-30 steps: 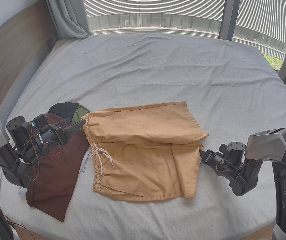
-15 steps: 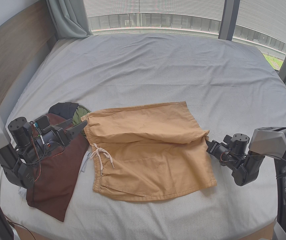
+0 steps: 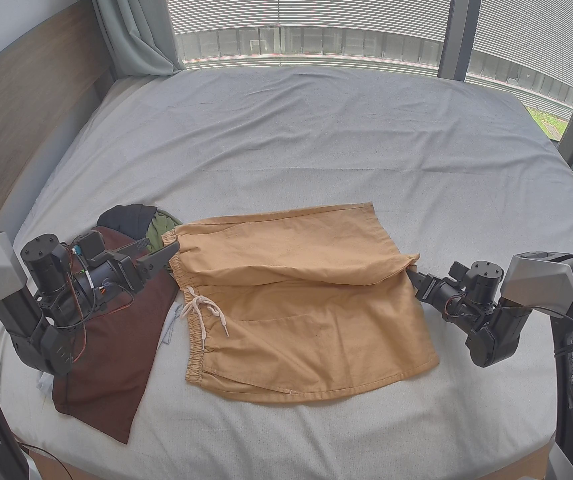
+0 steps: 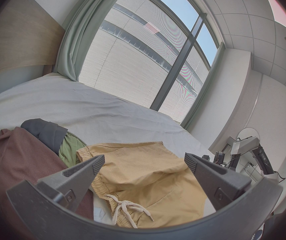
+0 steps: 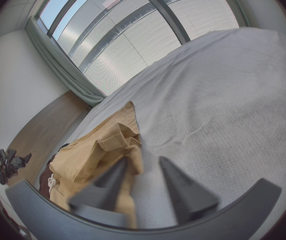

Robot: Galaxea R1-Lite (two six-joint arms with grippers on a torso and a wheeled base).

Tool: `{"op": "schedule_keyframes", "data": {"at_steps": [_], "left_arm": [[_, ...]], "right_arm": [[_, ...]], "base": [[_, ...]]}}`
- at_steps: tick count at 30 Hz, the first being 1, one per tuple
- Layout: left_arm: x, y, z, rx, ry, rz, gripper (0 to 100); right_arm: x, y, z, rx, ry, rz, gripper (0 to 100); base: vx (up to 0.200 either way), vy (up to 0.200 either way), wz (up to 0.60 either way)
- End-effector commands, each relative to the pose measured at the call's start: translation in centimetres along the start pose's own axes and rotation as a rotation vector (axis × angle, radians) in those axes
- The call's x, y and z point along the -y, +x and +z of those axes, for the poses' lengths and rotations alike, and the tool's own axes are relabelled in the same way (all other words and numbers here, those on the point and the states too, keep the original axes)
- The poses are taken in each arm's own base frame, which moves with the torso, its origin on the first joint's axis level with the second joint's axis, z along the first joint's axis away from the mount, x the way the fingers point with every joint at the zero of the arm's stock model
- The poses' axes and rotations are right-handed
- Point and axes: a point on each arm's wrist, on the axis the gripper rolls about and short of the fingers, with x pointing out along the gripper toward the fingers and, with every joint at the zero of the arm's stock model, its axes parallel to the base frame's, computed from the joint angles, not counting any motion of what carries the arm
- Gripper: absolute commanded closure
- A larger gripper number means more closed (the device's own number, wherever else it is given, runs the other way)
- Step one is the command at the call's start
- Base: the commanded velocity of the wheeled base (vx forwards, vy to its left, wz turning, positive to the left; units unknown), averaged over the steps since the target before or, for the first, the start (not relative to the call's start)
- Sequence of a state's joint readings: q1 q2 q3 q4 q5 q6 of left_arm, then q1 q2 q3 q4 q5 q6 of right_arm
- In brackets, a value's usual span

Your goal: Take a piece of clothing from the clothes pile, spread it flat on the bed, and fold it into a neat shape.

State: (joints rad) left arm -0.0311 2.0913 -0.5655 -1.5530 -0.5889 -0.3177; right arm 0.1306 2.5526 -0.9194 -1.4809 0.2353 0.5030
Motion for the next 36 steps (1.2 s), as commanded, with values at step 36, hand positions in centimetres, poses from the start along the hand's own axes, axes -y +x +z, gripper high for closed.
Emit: {"op": "schedule_keyframes", "data": {"at_steps": [36], "left_arm": [[0.9, -3.2, -2.5, -0.146, -0.098, -0.064, 0]], "right_arm": [[-5.7, -13.1, 1.9, -0.196, -0.087, 0.109, 0]], "base": [[0.0, 0.0, 0.0]]}}
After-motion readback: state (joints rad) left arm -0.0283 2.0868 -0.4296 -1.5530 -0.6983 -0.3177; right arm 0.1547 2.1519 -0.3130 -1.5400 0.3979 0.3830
